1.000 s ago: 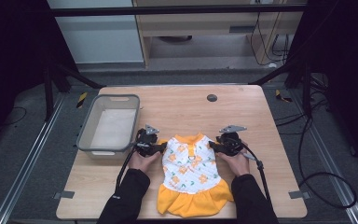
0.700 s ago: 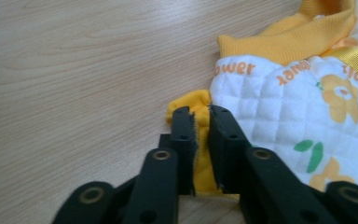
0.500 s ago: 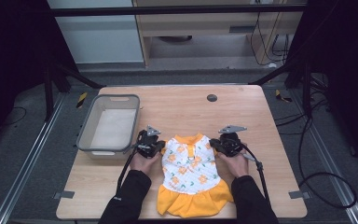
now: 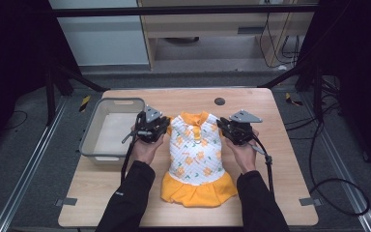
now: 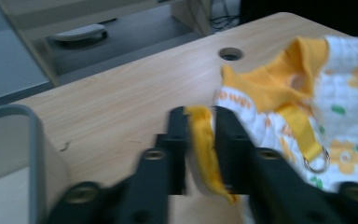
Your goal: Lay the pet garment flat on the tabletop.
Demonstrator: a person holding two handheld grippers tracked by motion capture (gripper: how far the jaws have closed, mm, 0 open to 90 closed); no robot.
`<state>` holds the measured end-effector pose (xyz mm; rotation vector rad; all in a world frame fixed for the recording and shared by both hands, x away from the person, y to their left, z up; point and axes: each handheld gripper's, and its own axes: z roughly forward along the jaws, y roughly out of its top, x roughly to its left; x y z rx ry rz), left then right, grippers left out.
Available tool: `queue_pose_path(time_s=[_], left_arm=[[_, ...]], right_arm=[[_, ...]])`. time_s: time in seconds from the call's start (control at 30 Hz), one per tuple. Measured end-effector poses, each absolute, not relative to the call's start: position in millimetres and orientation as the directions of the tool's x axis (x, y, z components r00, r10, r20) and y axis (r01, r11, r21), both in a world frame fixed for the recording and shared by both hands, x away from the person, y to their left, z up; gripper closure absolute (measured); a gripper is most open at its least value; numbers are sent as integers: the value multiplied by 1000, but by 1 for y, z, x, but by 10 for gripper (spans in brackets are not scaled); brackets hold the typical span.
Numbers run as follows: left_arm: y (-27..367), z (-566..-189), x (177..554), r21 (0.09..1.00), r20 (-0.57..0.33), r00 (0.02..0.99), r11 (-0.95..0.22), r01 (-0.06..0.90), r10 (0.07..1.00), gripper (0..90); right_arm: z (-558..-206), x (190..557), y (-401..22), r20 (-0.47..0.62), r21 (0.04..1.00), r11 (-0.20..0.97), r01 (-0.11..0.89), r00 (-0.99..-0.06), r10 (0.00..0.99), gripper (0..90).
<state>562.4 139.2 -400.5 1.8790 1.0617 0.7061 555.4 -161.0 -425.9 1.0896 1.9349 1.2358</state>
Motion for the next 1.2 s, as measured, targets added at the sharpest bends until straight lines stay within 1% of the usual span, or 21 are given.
queue_pose_path(time_s=[0.07,0.1,0.17,0.3,0.4,0.5,0.7,0.77,0.87,0.97,1.1,1.2], left_arm=[[143,-402,566,870,39,462,-258,421,886,530],[145,-402,565,871,19,464,-243,428,886,501],[149,-403,561,876,21,469,-243,417,883,489],[153,-400,549,878,-10,502,-233,419,865,489],[153,-398,537,874,-11,541,-255,413,841,510],[149,-399,524,862,2,587,-299,409,809,566],[135,-420,505,824,16,652,-380,420,758,680],[129,-431,502,809,17,661,-399,432,750,698],[123,-448,501,780,20,670,-430,454,742,708],[121,-465,502,751,4,669,-444,489,743,708],[117,-484,503,712,9,673,-477,515,739,705],[117,-492,504,703,5,674,-482,523,738,703]], right_arm=[[-429,561,-158,-104,902,281,329,-465,879,590],[-429,560,-158,-110,904,283,322,-464,879,573],[-429,556,-159,-92,910,269,317,-478,874,566],[-425,545,-164,-82,911,269,313,-503,860,558],[-419,536,-169,-71,912,265,312,-518,852,567],[-413,525,-174,-59,914,263,310,-538,841,591],[-417,505,-179,-35,899,279,336,-582,813,690],[-423,500,-179,-19,892,282,354,-594,804,720],[-437,493,-179,4,876,291,383,-611,792,757],[-454,488,-177,14,851,319,417,-626,780,778],[-477,485,-173,12,811,367,456,-640,768,779],[-489,484,-168,-4,785,407,467,-653,757,776]])
